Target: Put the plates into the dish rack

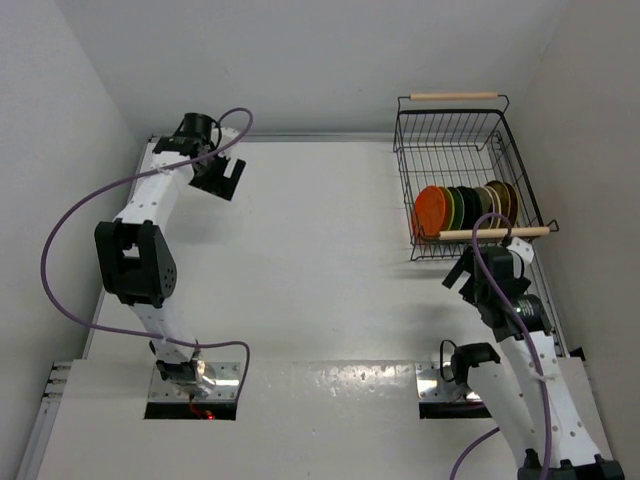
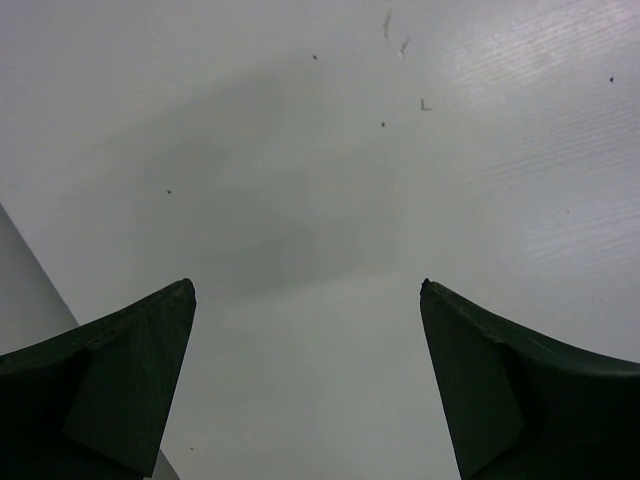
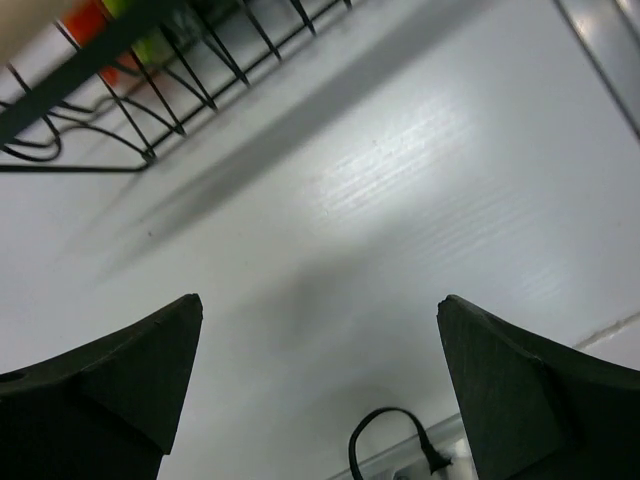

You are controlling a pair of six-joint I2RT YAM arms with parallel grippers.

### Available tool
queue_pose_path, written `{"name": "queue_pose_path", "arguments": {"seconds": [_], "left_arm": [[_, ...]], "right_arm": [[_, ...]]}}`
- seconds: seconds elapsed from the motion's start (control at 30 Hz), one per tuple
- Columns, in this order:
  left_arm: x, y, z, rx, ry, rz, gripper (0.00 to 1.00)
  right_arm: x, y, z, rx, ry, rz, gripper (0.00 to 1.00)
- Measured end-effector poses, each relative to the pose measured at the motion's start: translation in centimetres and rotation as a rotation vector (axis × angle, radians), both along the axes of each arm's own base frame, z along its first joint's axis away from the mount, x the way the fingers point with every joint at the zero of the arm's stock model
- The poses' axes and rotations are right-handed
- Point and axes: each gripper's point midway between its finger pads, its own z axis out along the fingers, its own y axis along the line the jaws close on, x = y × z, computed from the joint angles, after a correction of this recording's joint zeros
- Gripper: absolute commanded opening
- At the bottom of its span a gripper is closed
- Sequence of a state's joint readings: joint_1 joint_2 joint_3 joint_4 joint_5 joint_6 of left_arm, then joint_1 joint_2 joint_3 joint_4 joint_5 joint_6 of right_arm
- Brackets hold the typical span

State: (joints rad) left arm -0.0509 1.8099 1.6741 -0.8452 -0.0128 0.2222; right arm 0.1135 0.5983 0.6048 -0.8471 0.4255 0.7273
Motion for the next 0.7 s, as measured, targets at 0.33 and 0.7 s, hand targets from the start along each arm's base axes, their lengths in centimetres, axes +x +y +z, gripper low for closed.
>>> {"name": "queue_pose_path", "arguments": {"seconds": [0.33, 0.7], "left_arm": [[-2.5, -2.0, -2.6, 0.001, 0.071, -0.037, 0.99], [-2.6, -2.7, -1.6, -0.006, 0.037, -0.050, 0.99]], "right_arm": [[-1.7, 1.2, -2.3, 0.104, 0.062, -0.038, 1.00], [-2.2, 1.5, -2.5, 0.131, 0.037, -0.045, 1.00]]}}
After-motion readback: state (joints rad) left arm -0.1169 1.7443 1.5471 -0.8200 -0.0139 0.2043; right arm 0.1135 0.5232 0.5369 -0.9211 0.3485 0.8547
